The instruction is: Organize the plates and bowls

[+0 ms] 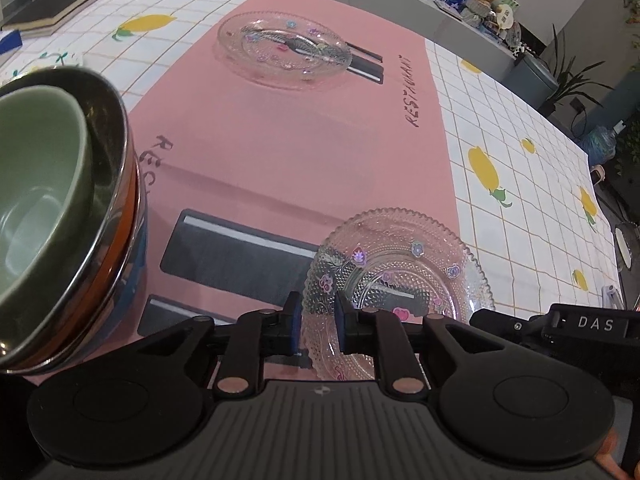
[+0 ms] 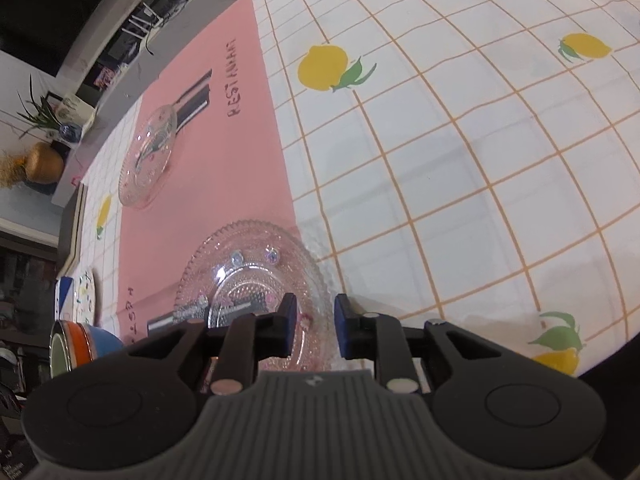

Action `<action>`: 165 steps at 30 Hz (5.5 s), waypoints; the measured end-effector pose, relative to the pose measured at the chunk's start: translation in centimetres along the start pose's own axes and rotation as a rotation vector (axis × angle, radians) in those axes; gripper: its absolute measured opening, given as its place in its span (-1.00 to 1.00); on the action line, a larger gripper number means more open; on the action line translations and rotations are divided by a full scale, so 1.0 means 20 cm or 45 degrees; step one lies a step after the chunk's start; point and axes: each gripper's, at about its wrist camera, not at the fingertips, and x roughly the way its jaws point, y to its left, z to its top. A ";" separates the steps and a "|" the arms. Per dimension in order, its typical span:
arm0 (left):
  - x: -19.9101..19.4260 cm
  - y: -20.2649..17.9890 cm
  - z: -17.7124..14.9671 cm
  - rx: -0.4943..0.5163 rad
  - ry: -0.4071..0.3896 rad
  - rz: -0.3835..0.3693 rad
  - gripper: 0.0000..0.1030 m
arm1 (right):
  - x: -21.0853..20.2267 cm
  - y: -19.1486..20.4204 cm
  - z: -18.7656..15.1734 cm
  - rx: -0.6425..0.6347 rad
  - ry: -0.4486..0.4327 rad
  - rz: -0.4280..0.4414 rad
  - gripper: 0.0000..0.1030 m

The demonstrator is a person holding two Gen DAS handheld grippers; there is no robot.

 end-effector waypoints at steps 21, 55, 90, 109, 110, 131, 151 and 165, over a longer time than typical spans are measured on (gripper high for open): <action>-0.03 -0.01 0.02 0.059 -0.022 0.094 -0.70 | 0.05 0.07 0.03 -0.049 0.032 0.011 -0.63; -0.58 0.39 0.38 0.133 -0.173 0.017 -0.46 | -0.06 0.91 -0.06 -0.516 -0.027 0.041 -0.20; -0.45 1.60 0.63 -0.440 -0.256 0.075 -0.03 | 0.89 1.82 -0.07 -0.642 0.441 0.078 -0.12; -0.22 1.76 0.67 -0.530 -0.149 -0.013 -0.45 | 1.16 1.81 0.01 -0.558 0.588 0.094 -0.63; -0.22 1.76 0.67 -0.535 -0.149 -0.018 -0.51 | 1.17 1.81 0.01 -0.555 0.591 0.103 -0.63; -0.31 1.68 0.66 -0.516 -0.217 0.006 -0.76 | 1.07 1.80 0.02 -0.549 0.545 0.150 -0.82; -0.50 1.12 0.69 -0.333 -0.295 -0.120 -0.77 | 0.46 1.36 0.21 -0.367 0.319 0.280 -0.83; -0.40 0.52 0.64 -0.101 -0.212 -0.227 -0.77 | 0.06 0.75 0.35 -0.150 0.138 0.289 -0.83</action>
